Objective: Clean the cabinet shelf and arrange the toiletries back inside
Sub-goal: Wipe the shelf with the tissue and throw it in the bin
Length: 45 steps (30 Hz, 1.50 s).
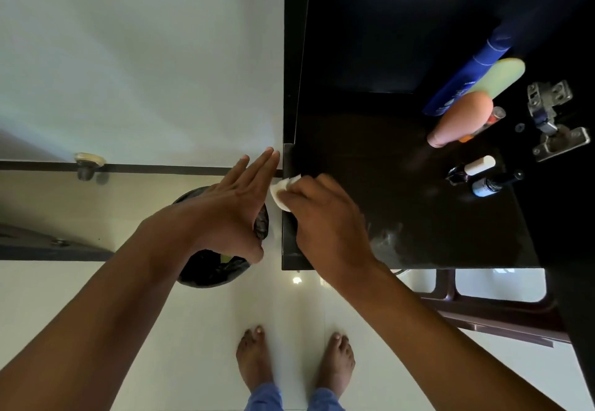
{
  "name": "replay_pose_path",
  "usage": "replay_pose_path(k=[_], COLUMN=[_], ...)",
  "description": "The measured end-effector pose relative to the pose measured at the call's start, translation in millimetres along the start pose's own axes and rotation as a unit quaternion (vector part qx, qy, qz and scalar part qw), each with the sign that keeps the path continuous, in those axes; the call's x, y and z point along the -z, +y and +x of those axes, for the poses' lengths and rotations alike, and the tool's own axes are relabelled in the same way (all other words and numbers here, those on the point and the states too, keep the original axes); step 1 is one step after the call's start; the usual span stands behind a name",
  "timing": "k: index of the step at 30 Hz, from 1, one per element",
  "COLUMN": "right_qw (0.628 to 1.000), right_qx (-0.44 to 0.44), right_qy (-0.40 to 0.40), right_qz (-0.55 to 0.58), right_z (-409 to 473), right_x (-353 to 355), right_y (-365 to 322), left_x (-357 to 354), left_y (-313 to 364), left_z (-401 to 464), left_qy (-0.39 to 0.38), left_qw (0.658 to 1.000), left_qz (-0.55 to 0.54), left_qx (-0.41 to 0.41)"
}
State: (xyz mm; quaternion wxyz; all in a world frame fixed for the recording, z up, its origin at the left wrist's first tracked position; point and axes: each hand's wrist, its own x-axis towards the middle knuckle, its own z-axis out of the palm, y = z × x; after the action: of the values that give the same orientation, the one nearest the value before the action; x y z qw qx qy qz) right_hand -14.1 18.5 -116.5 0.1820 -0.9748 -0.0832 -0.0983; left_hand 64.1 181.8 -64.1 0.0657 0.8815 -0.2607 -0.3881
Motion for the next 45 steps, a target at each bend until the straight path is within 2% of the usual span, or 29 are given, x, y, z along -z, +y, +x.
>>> replay_pose_path(k=[5,8,12,15,18,21,24,27,29,32,34,36,40,43,45], right_qw=[0.997,0.996,0.998,0.998,0.995,0.997,0.994,0.98,0.977,0.987,0.994,0.995,0.982,0.964,0.961], right_qx=[-0.072,-0.079,-0.057,-0.03,-0.038,-0.052,-0.11,-0.194,-0.209,-0.161,-0.108,-0.094,-0.184,-0.25,-0.259], right_qy=[0.029,0.022,0.016,-0.052,-0.085,-0.051,-0.028,0.003,0.02,0.017,-0.013,-0.028,0.016,0.051,0.058], right_qz=[-0.027,-0.035,0.003,0.023,0.035,0.027,-0.005,-0.036,-0.034,0.017,0.026,0.03,-0.036,-0.077,-0.072], right_z=[52.8,55.5,3.4,-48.4,-80.9,-95.2,-99.9,-86.4,-69.0,-53.0,-63.3,-82.4,-109.7,-90.0,-65.8], right_x=[-4.5,-3.4,5.9,17.8,21.2,25.2,38.3,47.2,40.3,24.9,22.2,28.1,49.8,58.2,49.8], right_y=[21.3,20.3,-0.1,-27.8,-35.8,-21.2,3.4,22.9,22.0,0.6,-15.0,-14.6,24.1,47.7,44.7], left_x=[8.7,7.2,0.4,-8.3,-14.2,-16.5,-19.5,-27.4,-31.1,-31.4,-30.4,-28.1,-26.2,-25.4,-23.3], left_y=[8.9,9.8,3.8,6.8,14.0,16.5,19.4,25.5,28.4,35.5,43.6,51.1,55.0,57.4,61.9], left_z=[0.0,0.9,0.3,3.0,3.7,-1.4,-5.3,-3.1,-1.2,0.3,0.8,1.9,1.3,0.4,0.3], left_qy=[0.006,0.003,0.05,0.131,0.103,0.042,0.022,0.05,0.087,0.116,0.114,0.111,0.125,0.127,0.126], left_qw=[1.0,1.0,0.999,0.991,0.994,0.997,0.995,0.994,0.991,0.987,0.986,0.985,0.985,0.984,0.983], left_qz=[-0.001,0.011,0.018,0.01,0.0,0.06,0.089,0.093,0.095,0.11,0.125,0.134,0.12,0.125,0.132], left_qx=[-0.004,-0.002,-0.011,-0.04,-0.046,-0.039,-0.028,-0.02,-0.019,-0.013,-0.006,-0.006,-0.017,-0.023,-0.023])
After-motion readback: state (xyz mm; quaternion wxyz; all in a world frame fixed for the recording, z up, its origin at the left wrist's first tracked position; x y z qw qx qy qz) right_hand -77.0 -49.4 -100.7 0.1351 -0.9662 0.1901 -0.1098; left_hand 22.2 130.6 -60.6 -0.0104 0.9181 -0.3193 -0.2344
